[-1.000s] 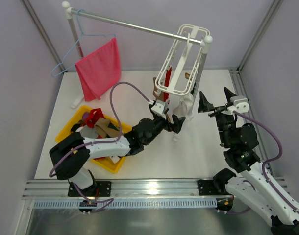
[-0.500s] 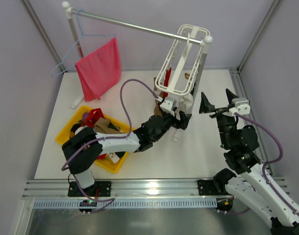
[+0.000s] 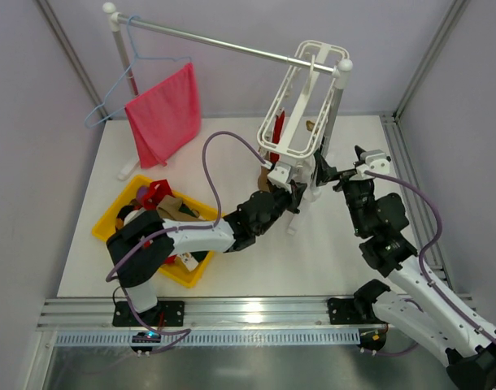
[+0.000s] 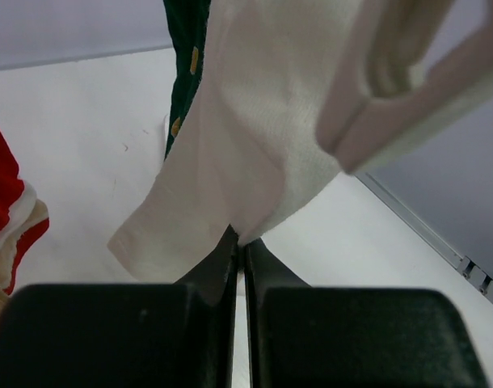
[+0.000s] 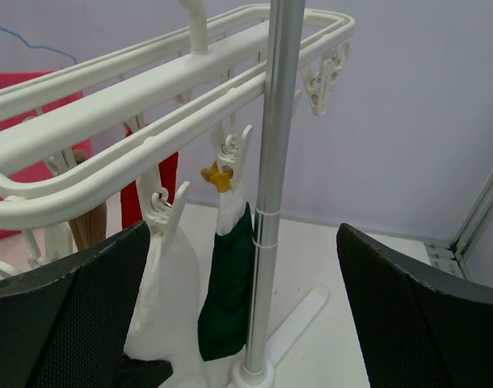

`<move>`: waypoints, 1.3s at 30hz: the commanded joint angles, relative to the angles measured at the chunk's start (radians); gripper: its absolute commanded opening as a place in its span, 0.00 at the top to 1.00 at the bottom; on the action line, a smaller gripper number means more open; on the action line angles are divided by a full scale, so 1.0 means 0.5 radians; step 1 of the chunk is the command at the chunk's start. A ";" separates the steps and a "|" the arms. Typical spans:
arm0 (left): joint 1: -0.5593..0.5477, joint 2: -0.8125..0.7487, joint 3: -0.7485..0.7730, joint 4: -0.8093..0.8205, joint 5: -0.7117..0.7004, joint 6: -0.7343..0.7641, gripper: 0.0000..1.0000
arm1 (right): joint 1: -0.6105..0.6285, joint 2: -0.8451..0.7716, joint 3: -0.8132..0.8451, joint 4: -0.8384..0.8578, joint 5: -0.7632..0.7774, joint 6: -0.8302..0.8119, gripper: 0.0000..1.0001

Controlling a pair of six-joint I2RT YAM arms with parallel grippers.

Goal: Remove the socks clipped to the hanger

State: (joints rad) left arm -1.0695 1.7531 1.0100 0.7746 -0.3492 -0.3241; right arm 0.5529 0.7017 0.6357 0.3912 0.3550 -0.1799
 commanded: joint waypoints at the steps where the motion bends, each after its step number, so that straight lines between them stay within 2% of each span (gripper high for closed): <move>1: -0.021 -0.039 -0.029 0.157 -0.026 0.050 1.00 | -0.008 0.038 0.078 0.043 -0.072 0.047 0.04; 16: -0.067 -0.018 -0.038 0.215 -0.032 0.077 1.00 | -0.005 0.167 0.100 0.086 -0.225 0.120 0.04; 27: -0.101 -0.012 -0.035 0.224 -0.041 0.084 1.00 | -0.008 0.354 0.140 0.340 -0.219 0.093 0.05; 33: -0.113 -0.015 -0.047 0.242 -0.038 0.099 1.00 | -0.008 0.477 0.158 0.469 -0.149 0.050 0.15; 36: -0.119 -0.003 -0.047 0.249 -0.038 0.099 1.00 | -0.004 0.499 0.158 0.506 -0.145 0.035 0.34; 37: -0.119 0.001 -0.044 0.249 -0.038 0.096 1.00 | -0.008 0.499 0.155 0.512 -0.148 0.025 0.45; 39: -0.119 0.001 -0.044 0.249 -0.038 0.096 1.00 | -0.008 0.496 0.149 0.531 -0.155 0.013 0.53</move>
State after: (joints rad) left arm -1.1210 1.7535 0.9867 0.8280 -0.3496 -0.2977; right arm 0.5522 0.9565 0.6697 0.5594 0.2661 -0.1623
